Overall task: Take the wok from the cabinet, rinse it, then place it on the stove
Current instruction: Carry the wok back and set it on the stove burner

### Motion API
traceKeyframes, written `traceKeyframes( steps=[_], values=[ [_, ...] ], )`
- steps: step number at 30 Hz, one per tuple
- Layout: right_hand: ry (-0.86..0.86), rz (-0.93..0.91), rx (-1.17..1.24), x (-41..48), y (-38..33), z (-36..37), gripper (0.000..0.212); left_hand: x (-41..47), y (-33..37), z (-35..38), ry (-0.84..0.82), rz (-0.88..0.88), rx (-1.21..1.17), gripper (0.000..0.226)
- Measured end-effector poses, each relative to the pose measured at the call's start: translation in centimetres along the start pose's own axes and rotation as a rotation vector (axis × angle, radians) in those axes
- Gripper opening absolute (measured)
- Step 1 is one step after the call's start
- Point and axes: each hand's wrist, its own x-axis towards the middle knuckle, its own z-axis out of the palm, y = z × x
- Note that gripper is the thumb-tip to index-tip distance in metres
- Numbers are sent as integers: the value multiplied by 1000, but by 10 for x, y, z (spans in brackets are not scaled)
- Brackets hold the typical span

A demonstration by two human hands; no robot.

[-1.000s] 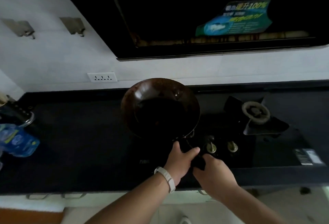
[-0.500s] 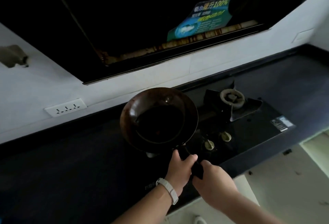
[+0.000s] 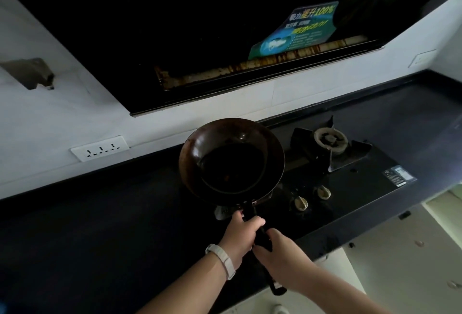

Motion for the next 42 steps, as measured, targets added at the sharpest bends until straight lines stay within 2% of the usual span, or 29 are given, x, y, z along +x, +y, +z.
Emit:
traceKeyframes(
  steps=[4, 8, 14, 17, 20, 24, 27, 30, 34, 37, 42],
  values=[
    [-44, -56, 10, 2, 1, -4, 26, -6, -4, 0, 17, -53, -36, 55],
    [-64, -145, -104, 8, 12, -18, 23, -8, -9, -1, 50, -10, 9, 26],
    [41, -269, -217, 26, 22, -26, 32, -23, -4, -25, 96, 32, 122, 21],
    [4, -309, -240, 32, 15, -21, 34, -31, -7, -49, 178, 63, 289, 36],
    [-10, -366, -252, 36, 8, -12, 36, -41, -7, -75, 269, 80, 651, 50],
    [1, -481, -323, 42, 0, -7, 46, -52, -1, -96, 420, 114, 1086, 46],
    [36, -576, -426, 45, -6, -9, 53, -53, 4, -112, 543, 156, 1237, 46],
    [67, -662, -503, 46, -8, -12, 58, -51, 5, -132, 610, 199, 1287, 48],
    [132, -725, -572, 40, -9, -16, 63, -47, 0, -147, 660, 301, 1374, 49],
    [184, -722, -601, 35, -14, -20, 62, -46, -3, -153, 701, 467, 1447, 49],
    [237, -673, -623, 28, -22, -26, 62, -49, -2, -163, 629, 686, 1357, 61]
  ],
)
